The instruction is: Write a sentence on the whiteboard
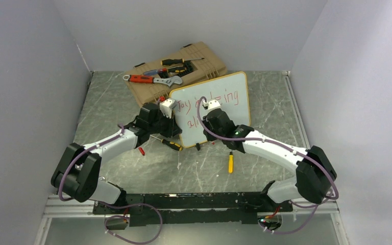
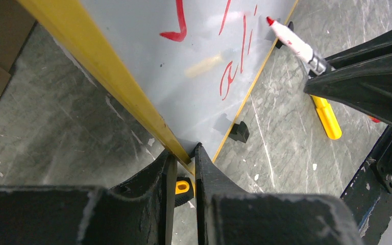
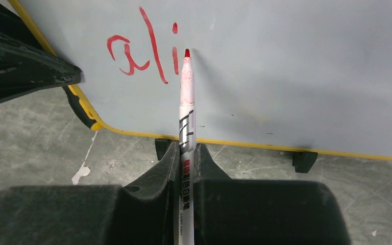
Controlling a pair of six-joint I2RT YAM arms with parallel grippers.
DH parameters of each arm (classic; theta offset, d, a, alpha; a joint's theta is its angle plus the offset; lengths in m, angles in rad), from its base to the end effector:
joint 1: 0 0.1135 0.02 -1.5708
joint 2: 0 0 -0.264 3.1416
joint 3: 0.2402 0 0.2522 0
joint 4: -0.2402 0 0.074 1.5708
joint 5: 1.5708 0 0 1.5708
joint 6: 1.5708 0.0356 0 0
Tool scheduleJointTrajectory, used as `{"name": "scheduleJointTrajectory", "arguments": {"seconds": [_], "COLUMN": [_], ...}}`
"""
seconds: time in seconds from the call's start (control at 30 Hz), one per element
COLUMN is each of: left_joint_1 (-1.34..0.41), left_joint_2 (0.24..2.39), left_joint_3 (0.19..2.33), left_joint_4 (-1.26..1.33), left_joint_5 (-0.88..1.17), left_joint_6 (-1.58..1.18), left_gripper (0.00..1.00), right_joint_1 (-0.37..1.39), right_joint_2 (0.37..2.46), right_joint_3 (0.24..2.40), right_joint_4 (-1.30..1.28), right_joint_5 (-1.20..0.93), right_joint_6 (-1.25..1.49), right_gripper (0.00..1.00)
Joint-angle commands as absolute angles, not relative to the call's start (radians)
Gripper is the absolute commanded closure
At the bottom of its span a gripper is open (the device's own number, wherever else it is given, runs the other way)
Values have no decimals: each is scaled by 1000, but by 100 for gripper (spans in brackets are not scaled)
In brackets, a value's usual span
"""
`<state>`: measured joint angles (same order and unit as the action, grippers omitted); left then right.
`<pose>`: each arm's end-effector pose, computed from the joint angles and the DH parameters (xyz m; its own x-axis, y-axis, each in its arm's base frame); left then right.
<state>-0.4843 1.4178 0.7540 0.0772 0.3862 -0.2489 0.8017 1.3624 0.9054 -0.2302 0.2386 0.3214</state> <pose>0.2582 -0.1510 0.2115 -0.6494 0.0838 -0.7558 0.5664 0.7165 -0.4072 0.2116 0.2066 0.2487 -0.5990 -0.1775 -0.7808 -0.4025 0.9097 0.1019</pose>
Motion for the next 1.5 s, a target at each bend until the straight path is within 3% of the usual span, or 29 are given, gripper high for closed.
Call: {"name": "scheduleJointTrajectory", "arguments": {"seconds": [0.0, 0.5, 1.13, 1.47], "left_joint_1": [-486, -486, -486, -486], "left_joint_2": [1398, 1390, 1380, 1381], "left_joint_3": [769, 767, 767, 764], "left_joint_4": [35, 40, 35, 41], "left_joint_5": [344, 341, 335, 335], "left_joint_6": [-208, -215, -210, -212], "left_gripper": [98, 99, 99, 99], "right_joint_1": [799, 800, 799, 798], "right_joint_2": [1392, 1377, 1387, 1339], "right_joint_3": [943, 861, 994, 923], "right_joint_4": [-190, -255, -264, -266], "right_joint_5": [234, 229, 301, 284], "right_joint_6": [305, 377, 328, 366], "right_gripper": [100, 100, 100, 100]}}
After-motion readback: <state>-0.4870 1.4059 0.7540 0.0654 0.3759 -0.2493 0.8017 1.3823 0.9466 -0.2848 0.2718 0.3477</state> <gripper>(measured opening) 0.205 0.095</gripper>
